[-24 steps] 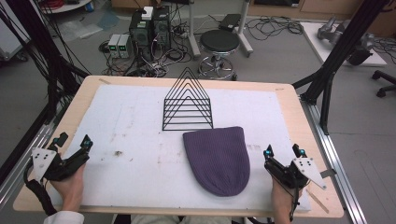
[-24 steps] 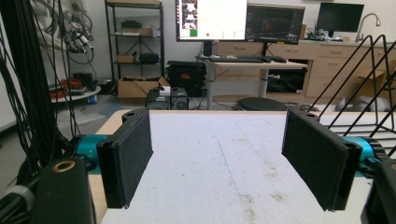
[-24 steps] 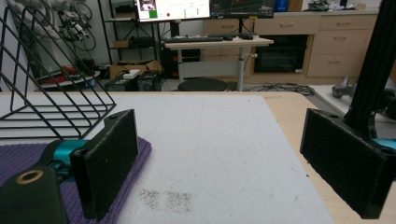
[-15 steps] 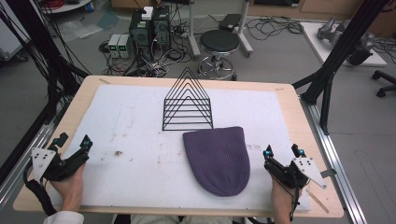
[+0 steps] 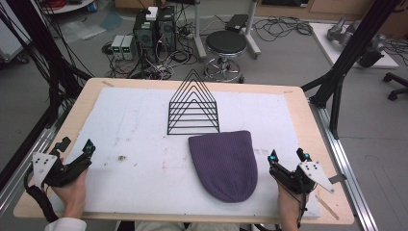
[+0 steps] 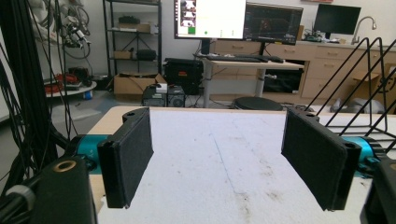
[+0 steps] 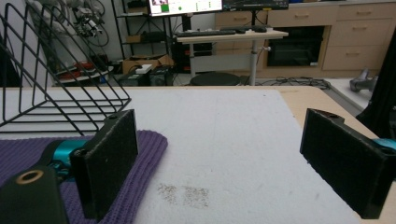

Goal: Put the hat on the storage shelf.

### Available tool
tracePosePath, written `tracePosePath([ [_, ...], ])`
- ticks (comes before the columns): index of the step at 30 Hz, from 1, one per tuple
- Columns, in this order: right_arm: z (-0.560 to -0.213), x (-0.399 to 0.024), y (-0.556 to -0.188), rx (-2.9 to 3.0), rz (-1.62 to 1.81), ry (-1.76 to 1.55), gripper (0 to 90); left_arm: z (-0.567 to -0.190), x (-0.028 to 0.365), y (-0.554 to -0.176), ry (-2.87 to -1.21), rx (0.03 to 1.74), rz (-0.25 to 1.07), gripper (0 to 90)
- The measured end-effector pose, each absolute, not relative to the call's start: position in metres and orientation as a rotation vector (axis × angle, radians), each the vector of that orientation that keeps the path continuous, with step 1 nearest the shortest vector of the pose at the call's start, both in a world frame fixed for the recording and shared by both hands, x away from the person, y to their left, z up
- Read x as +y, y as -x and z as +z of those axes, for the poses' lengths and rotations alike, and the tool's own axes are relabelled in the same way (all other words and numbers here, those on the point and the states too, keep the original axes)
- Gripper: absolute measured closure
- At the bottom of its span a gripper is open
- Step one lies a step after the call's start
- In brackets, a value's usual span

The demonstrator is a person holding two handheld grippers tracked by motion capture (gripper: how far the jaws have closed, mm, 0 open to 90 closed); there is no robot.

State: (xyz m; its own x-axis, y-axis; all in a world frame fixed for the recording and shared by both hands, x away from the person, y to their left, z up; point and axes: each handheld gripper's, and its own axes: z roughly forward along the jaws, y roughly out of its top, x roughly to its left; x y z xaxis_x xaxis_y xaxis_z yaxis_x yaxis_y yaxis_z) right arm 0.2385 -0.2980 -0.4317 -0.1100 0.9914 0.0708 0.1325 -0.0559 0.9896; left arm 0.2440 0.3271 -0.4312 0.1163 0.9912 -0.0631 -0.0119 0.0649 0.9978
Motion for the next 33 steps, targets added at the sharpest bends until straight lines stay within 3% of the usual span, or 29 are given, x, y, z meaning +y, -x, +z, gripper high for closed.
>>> tracePosePath([
  [33,-0.427,-0.281,-0.246,1.632,1.431,-1.123,10.8,-0.433,0.329,-0.246,-1.200,1.148,1.036,24.8],
])
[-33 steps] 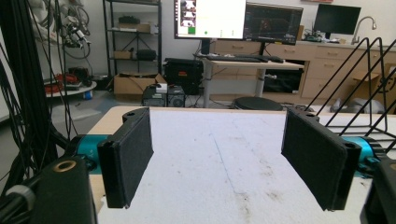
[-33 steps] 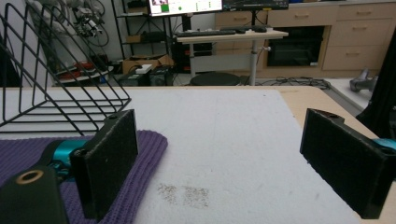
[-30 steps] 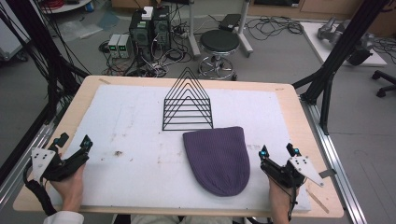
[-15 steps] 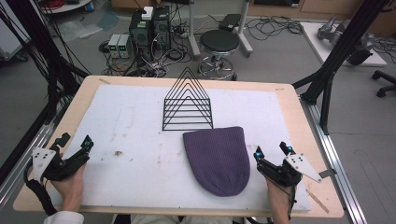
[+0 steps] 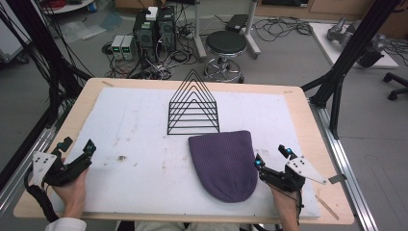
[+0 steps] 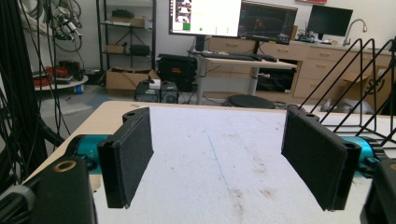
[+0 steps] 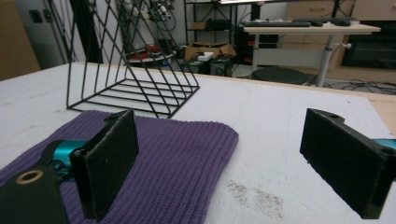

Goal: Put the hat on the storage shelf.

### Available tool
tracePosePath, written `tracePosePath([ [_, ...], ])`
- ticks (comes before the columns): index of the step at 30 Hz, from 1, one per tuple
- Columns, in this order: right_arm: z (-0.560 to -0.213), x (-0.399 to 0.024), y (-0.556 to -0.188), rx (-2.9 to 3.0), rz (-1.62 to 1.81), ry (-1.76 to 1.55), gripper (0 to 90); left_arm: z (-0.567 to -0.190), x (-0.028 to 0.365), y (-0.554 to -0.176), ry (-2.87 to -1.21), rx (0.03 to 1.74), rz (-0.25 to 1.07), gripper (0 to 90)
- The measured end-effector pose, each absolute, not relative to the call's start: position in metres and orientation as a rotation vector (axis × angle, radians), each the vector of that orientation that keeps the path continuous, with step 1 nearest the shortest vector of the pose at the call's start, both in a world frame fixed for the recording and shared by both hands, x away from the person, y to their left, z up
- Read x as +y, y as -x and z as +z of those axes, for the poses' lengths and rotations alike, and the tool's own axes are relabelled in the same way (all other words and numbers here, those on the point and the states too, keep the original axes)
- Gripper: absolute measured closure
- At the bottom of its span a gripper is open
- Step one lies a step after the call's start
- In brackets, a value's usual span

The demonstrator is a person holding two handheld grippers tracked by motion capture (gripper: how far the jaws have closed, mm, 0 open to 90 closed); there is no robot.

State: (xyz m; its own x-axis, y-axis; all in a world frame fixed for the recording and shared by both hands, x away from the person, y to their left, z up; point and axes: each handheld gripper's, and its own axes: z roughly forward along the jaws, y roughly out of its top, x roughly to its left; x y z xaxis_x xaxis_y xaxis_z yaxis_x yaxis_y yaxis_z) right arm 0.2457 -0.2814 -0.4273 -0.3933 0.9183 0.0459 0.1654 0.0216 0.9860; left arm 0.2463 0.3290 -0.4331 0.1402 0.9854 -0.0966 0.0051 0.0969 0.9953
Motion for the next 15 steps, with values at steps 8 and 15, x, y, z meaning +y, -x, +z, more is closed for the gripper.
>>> tracePosePath([
  [8,-0.4269,-0.2803,-0.2468,1.647,1.434,-1.130,10.8,-0.4335,0.3292,-0.2468,-1.202,1.149,1.032,24.8],
  [15,-0.4271,-0.2759,-0.2454,1.662,1.444,-1.133,10.8,-0.4333,0.3289,-0.2461,-1.200,1.149,1.032,24.8],
])
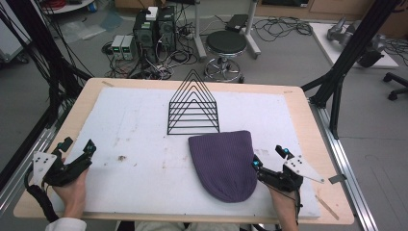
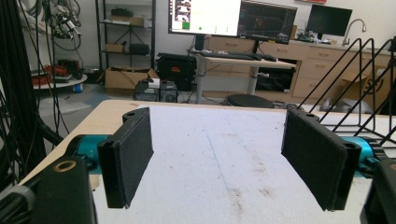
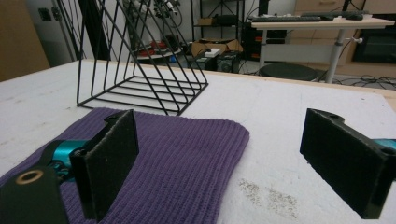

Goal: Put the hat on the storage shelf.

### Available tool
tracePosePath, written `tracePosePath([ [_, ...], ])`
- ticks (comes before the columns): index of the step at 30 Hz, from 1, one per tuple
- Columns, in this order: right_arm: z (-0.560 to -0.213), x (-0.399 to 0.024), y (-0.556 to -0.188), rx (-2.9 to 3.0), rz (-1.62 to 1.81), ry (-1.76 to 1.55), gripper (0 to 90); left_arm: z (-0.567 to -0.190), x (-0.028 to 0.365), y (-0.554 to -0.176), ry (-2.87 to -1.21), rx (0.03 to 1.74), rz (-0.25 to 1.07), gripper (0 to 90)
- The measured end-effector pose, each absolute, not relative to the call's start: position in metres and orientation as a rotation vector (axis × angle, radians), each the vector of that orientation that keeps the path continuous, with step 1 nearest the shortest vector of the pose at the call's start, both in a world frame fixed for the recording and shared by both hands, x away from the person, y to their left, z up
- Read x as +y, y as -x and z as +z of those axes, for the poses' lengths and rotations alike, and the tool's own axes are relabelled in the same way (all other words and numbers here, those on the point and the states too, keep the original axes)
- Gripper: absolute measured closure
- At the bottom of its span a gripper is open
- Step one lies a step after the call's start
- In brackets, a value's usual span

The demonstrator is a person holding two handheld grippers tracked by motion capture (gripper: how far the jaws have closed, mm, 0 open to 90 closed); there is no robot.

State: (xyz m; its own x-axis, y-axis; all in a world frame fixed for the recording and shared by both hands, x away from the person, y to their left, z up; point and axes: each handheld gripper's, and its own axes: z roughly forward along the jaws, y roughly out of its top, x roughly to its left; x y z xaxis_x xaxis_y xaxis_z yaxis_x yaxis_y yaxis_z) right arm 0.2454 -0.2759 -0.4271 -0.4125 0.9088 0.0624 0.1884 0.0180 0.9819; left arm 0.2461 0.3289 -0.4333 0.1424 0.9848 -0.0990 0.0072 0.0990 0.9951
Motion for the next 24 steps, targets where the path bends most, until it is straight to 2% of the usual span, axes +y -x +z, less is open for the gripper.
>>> tracePosePath([
  [24,-0.437,-0.270,-0.248,1.957,1.485,-1.044,10.8,-0.434,0.331,-0.244,-1.186,1.160,1.004,24.8],
])
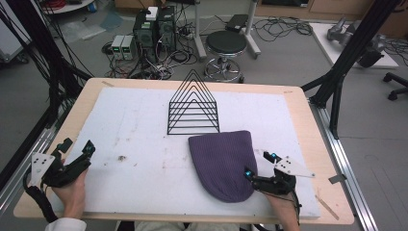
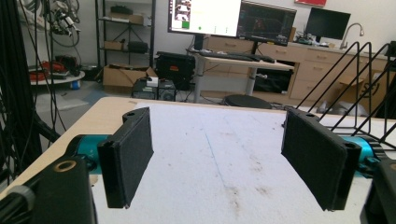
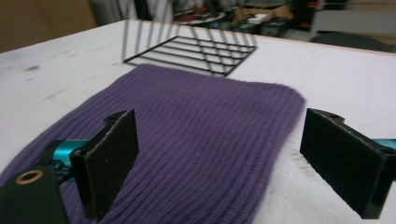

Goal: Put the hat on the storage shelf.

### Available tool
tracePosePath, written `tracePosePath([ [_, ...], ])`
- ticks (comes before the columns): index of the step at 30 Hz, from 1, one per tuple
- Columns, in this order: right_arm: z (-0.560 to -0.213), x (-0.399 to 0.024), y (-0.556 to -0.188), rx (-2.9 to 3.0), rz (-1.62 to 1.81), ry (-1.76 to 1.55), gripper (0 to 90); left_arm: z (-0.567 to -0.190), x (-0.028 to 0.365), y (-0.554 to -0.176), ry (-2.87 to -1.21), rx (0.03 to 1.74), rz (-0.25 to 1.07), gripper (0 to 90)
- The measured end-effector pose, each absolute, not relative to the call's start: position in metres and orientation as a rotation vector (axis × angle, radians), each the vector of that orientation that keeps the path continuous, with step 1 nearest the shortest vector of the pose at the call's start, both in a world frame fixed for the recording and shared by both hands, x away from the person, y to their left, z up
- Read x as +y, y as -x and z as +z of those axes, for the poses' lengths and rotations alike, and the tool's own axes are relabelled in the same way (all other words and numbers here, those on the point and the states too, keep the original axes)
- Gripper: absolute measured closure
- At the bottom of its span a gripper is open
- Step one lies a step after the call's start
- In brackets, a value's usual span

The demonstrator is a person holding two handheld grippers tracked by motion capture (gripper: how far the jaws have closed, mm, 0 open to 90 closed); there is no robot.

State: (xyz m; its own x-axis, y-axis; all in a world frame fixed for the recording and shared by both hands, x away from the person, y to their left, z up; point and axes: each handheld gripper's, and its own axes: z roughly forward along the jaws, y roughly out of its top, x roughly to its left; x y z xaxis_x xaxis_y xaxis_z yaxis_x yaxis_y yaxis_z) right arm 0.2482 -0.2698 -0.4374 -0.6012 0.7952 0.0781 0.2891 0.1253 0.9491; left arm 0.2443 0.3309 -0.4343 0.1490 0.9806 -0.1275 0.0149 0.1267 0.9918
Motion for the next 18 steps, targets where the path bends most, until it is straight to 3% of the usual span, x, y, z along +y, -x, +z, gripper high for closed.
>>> tracePosePath([
  [18,-0.440,-0.255,-0.259,2.316,1.583,-0.721,10.9,-0.436,0.331,-0.246,-1.191,1.162,0.965,24.4],
])
